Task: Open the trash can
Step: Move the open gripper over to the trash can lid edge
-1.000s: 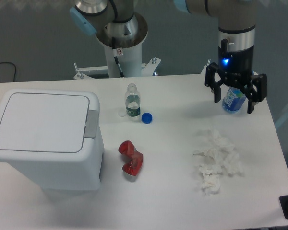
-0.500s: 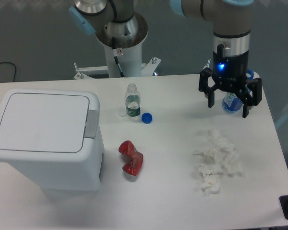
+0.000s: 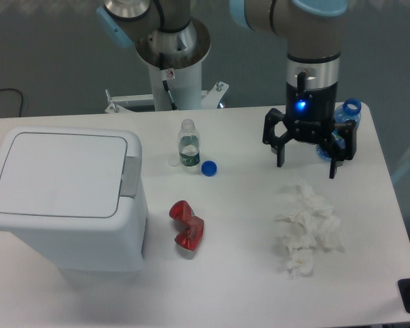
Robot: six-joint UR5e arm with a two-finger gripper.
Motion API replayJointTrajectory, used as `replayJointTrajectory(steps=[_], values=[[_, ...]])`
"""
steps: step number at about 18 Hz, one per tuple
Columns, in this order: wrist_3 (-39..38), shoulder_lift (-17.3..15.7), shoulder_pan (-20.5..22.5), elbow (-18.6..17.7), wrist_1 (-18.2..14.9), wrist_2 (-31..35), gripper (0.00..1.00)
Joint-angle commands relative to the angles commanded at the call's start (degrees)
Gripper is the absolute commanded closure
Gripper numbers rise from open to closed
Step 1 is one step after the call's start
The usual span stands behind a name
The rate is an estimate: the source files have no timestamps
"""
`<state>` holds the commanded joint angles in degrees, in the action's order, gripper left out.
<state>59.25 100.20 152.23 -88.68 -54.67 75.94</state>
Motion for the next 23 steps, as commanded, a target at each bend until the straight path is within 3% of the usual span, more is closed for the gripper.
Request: replayJointTrajectory(steps=[10,23], values=[[-17.1,-1.4,-8.5,-0.4,0.0,0.1,0.0],[-21.9,-3.5,-13.8,-1.2,-0.1,0.2,0.0]])
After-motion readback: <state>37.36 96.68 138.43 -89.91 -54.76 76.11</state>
